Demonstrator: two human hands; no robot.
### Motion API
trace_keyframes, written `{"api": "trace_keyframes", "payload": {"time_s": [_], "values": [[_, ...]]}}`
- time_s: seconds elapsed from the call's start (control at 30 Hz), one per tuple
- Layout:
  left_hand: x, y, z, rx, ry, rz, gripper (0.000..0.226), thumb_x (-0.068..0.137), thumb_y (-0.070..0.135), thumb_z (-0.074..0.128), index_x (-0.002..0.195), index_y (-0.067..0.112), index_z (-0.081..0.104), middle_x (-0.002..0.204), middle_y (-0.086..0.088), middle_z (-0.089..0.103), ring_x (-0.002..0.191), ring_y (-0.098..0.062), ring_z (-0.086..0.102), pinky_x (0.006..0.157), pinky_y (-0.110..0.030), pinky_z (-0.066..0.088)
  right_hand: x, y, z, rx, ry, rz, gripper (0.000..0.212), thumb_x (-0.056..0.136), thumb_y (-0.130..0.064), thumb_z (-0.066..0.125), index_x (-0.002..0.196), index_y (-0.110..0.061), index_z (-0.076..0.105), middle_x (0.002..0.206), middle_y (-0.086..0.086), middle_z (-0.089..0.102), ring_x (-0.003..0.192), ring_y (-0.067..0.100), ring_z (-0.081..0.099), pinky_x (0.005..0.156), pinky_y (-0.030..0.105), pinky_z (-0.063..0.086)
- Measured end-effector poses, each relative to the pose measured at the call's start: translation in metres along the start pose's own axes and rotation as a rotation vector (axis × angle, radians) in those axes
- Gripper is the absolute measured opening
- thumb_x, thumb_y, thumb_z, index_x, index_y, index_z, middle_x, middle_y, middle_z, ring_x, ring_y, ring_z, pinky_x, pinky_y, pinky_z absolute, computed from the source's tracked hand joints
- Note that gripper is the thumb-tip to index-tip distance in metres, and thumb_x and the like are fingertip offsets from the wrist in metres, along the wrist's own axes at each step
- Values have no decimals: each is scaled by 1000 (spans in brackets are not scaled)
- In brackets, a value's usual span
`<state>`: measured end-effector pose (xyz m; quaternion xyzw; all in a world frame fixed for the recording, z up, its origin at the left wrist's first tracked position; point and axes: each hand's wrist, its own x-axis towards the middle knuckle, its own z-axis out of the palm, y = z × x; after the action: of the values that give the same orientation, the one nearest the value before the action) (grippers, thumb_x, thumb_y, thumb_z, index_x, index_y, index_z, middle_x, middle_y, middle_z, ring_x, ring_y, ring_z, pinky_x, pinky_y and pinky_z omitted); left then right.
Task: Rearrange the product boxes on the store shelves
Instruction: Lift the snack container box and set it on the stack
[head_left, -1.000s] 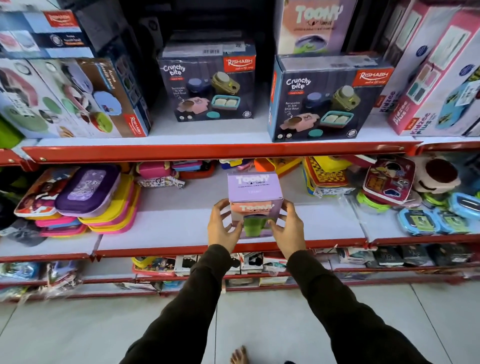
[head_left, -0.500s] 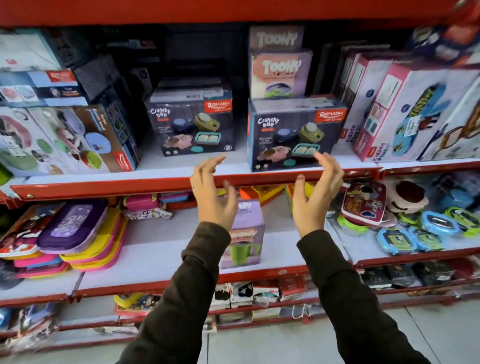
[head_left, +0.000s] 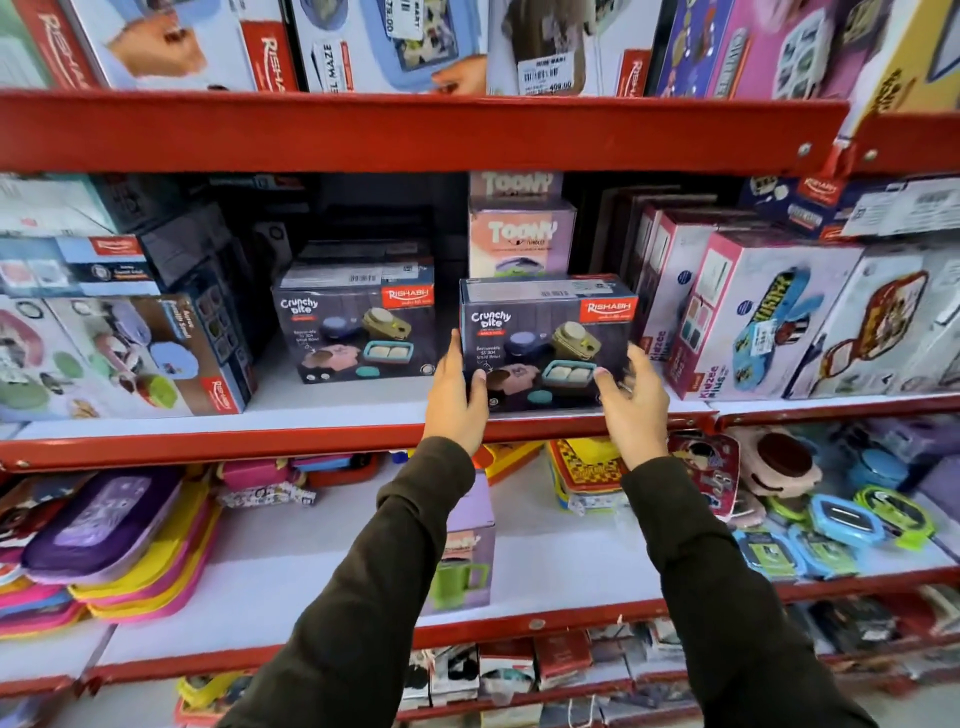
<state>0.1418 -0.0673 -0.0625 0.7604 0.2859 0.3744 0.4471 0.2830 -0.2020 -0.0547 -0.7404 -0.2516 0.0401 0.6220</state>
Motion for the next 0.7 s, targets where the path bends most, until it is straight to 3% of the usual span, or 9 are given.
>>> {"api": "trace_keyframes", "payload": {"time_s": [0.07, 0.1, 0.13, 0.23, 0.27, 0.33, 0.43, 0.53, 0.7], "values": [[-1, 7, -7, -34, 50, 35, 58, 104, 19, 45, 158, 19, 23, 153, -9, 41, 139, -17, 40, 120, -30, 30, -5, -7, -2, 49, 51, -45, 49, 99, -11, 62, 146, -12, 49, 127, -1, 59, 121, 16, 56, 85, -3, 42], [-2, 9, -11, -58, 80, 47, 57, 103, 21, 47, 156, 20, 27, 149, -6, 43, 134, -12, 40, 117, -29, 31, -7, -10, -2, 72, 74, -66, 48, 98, -13, 64, 145, -13, 51, 127, -1, 60, 119, 14, 56, 81, -4, 43], [-2, 12, -16, -80, 114, 58, 54, 103, 24, 48, 155, 22, 31, 146, -3, 45, 130, -8, 40, 114, -26, 32, -9, -14, -2, 90, 91, -86, 48, 97, -16, 66, 143, -15, 53, 131, 2, 62, 119, 15, 57, 84, 0, 46], [-7, 15, -32, -118, 222, 105, 48, 101, 32, 51, 148, 26, 43, 136, 6, 46, 130, -8, 41, 111, -21, 31, -16, -22, 1, 132, 108, -123, 45, 94, -28, 70, 136, -20, 58, 134, 8, 66, 121, 22, 62, 102, 35, 55], [-9, 16, -38, -133, 251, 109, 47, 101, 33, 51, 147, 26, 45, 134, 6, 46, 129, -9, 43, 109, -15, 32, -20, -26, 3, 136, 106, -136, 44, 92, -31, 71, 134, -20, 60, 132, 7, 67, 120, 22, 63, 102, 41, 56], [-16, 18, -47, -168, 284, 91, 44, 101, 31, 52, 145, 27, 48, 133, 1, 47, 127, -12, 45, 101, -6, 36, -28, -33, 6, 133, 95, -154, 41, 92, -31, 71, 130, -20, 61, 128, 5, 67, 116, 17, 64, 99, 40, 57], [-25, 17, -58, -192, 290, 71, 43, 101, 30, 53, 144, 30, 48, 134, 0, 46, 131, -17, 46, 110, -25, 42, -39, -37, 11, 124, 93, -165, 37, 93, -27, 71, 128, -20, 61, 122, 3, 66, 106, 8, 62, 94, 34, 57], [-33, 11, -67, -175, 291, 57, 44, 100, 32, 54, 144, 32, 47, 134, -2, 48, 133, -22, 46, 113, -32, 41, -49, -36, 17, 124, 68, -145, 39, 94, -25, 70, 131, -18, 60, 127, 5, 66, 114, 16, 62, 88, 29, 58], [-43, 7, -84, -146, 285, 68, 48, 98, 33, 52, 146, 31, 46, 130, 5, 47, 123, -8, 48, 112, -32, 37, -57, -39, 25, 55, 61, -173, 40, 91, -27, 73, 128, -21, 60, 128, 4, 66, 117, 21, 62, 95, 46, 59]]}}
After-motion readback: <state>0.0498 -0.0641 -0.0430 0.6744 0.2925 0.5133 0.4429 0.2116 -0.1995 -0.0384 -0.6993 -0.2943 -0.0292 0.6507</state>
